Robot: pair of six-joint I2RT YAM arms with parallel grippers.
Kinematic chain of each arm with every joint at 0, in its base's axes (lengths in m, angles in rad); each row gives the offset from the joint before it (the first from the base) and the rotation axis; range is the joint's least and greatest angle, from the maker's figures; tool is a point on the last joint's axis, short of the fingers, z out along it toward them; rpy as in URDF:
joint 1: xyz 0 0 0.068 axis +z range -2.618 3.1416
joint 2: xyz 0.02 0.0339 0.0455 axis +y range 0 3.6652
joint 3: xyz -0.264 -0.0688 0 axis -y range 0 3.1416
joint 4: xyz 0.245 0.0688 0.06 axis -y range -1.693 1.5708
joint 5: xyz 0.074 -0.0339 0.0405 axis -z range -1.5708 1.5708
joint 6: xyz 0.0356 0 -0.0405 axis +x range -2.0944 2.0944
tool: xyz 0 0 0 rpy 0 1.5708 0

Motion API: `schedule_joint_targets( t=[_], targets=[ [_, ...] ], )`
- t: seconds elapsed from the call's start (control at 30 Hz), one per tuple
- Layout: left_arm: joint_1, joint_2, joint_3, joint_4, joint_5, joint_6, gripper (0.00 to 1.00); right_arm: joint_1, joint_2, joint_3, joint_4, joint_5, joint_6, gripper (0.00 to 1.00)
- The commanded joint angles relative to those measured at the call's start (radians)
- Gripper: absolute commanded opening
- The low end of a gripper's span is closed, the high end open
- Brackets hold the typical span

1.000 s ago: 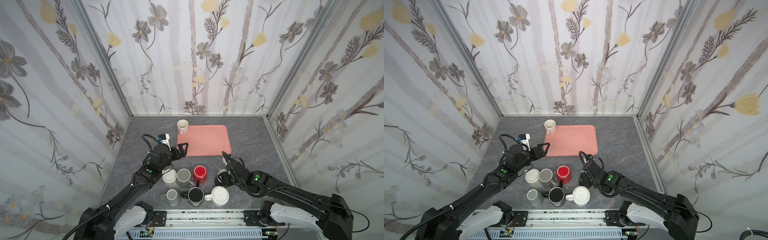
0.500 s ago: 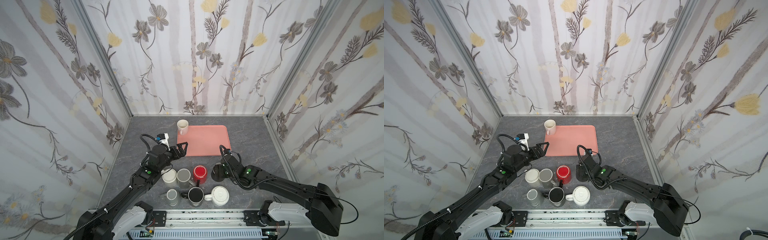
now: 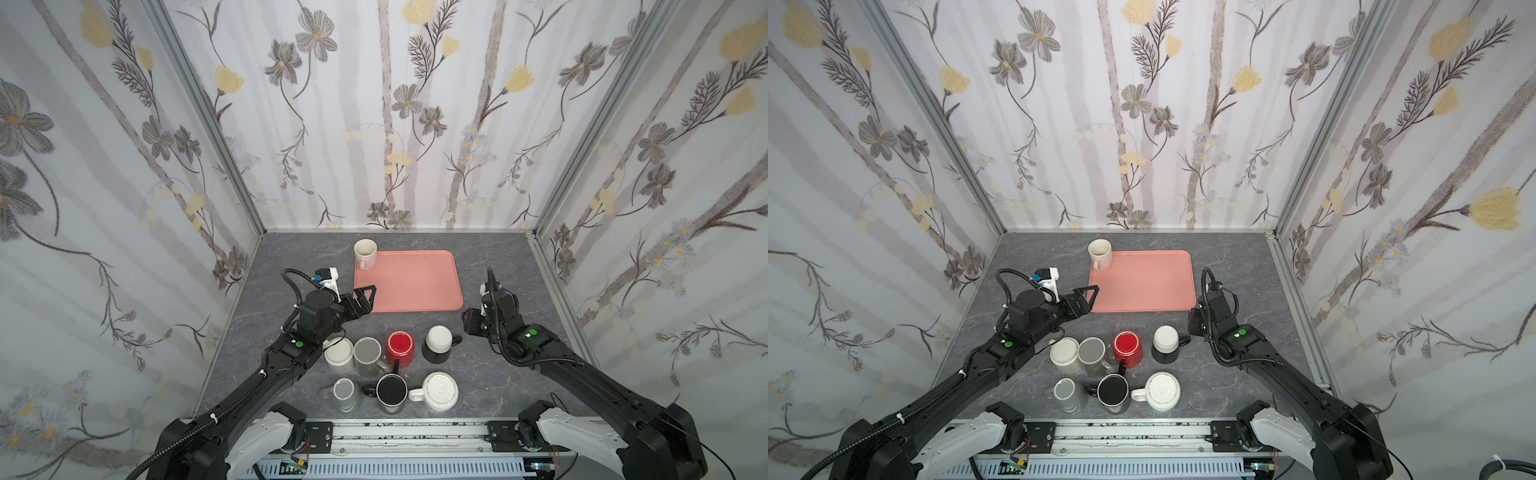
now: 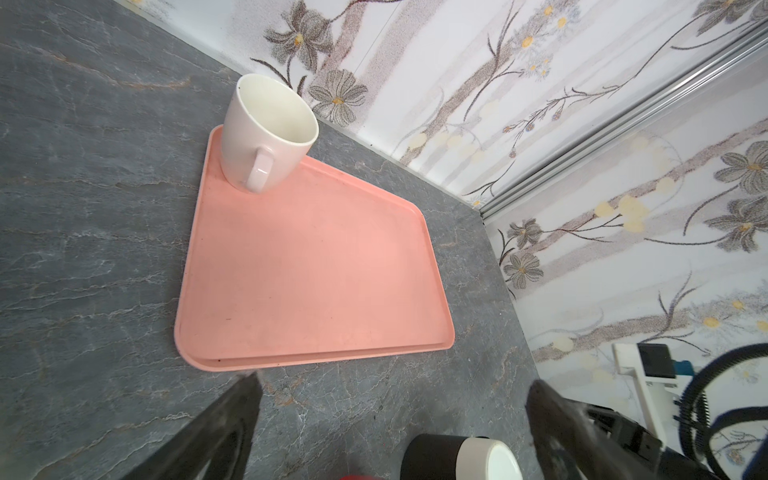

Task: Turn the mug right side up

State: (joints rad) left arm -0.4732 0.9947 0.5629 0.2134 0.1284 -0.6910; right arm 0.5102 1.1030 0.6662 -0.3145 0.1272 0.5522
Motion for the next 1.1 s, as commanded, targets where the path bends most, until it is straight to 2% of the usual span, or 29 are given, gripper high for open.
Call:
schedule_joint_targets(
  t=[0.0,0.23,0.4,0.6,0.7,0.8,0.87,0.97,1.07],
  targets=[
    [0.001,0.004,-0.001,0.045,0.016,-0.013,1.00,-0.012,0.088,0.027,0.006,0.009,-0.089,0.49],
    [0.002,0.009,-0.045,0.086,0.037,-0.025,1.00,-0.013,0.212,0.008,0.024,0.022,-0.125,0.46],
    [0.002,0.011,-0.050,0.084,0.050,-0.027,1.00,0.037,0.153,-0.073,0.023,0.007,-0.071,0.45],
    [0.001,-0.022,-0.059,0.084,0.031,-0.024,1.00,0.193,0.090,-0.102,-0.022,0.039,0.021,0.44],
    [0.002,-0.018,-0.052,0.079,0.031,-0.021,1.00,0.221,0.049,-0.097,-0.055,0.071,0.047,0.46],
    [0.002,-0.014,-0.052,0.074,0.033,-0.022,1.00,0.220,-0.024,-0.087,-0.092,0.117,0.040,0.53],
    [0.002,-0.014,-0.054,0.074,0.033,-0.024,1.00,0.223,-0.080,-0.090,-0.070,0.088,-0.008,0.55],
    [0.001,-0.014,-0.052,0.073,0.031,-0.024,1.00,0.228,-0.141,-0.115,0.001,-0.042,-0.078,0.61],
    [0.001,-0.013,-0.053,0.073,0.025,-0.024,1.00,0.250,-0.137,-0.113,-0.006,-0.072,-0.109,0.59]
  ],
)
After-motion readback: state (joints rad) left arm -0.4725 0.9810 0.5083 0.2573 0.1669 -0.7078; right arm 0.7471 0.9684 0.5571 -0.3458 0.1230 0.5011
